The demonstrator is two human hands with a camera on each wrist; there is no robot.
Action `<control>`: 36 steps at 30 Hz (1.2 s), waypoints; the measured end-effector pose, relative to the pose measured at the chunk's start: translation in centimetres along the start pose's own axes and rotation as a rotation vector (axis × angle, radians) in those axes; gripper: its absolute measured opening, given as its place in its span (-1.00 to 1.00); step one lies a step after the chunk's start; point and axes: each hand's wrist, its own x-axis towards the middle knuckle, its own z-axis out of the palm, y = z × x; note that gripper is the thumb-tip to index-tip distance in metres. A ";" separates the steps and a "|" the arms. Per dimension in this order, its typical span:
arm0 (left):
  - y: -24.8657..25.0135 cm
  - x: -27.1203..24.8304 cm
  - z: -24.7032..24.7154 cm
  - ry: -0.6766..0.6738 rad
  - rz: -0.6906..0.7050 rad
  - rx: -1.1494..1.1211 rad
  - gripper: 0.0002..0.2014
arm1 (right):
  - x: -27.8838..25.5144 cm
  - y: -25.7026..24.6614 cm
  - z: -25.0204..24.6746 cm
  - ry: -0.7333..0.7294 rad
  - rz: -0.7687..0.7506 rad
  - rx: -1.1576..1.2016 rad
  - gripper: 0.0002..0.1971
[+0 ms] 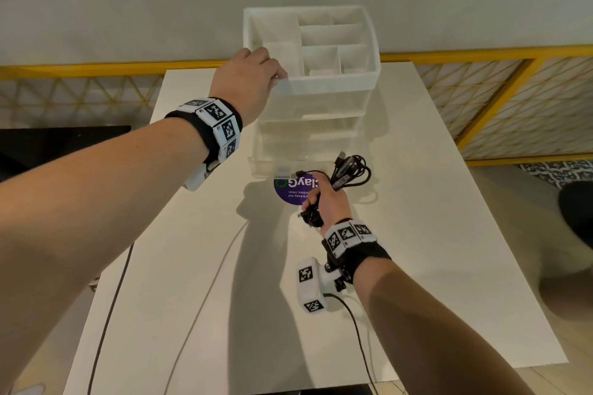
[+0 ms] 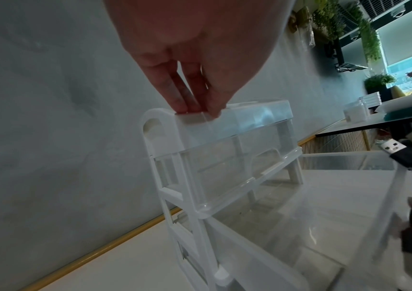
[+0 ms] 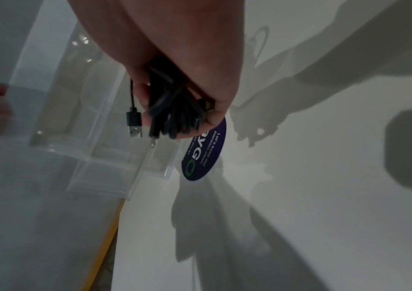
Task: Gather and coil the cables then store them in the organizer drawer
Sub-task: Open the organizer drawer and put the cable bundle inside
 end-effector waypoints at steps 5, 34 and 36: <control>0.5 -1.7 0.0 -0.035 0.062 0.003 -0.64 | -2.2 -0.9 -1.4 0.023 -0.120 -0.373 -0.68; 1.6 -5.2 4.5 -0.392 -0.264 -0.084 -0.69 | 5.4 -11.7 3.5 -0.358 -0.548 -2.094 -0.64; 2.1 -5.1 4.8 -0.352 -0.200 -0.118 -0.70 | 5.8 -11.5 3.8 -0.400 -0.465 -2.094 -0.62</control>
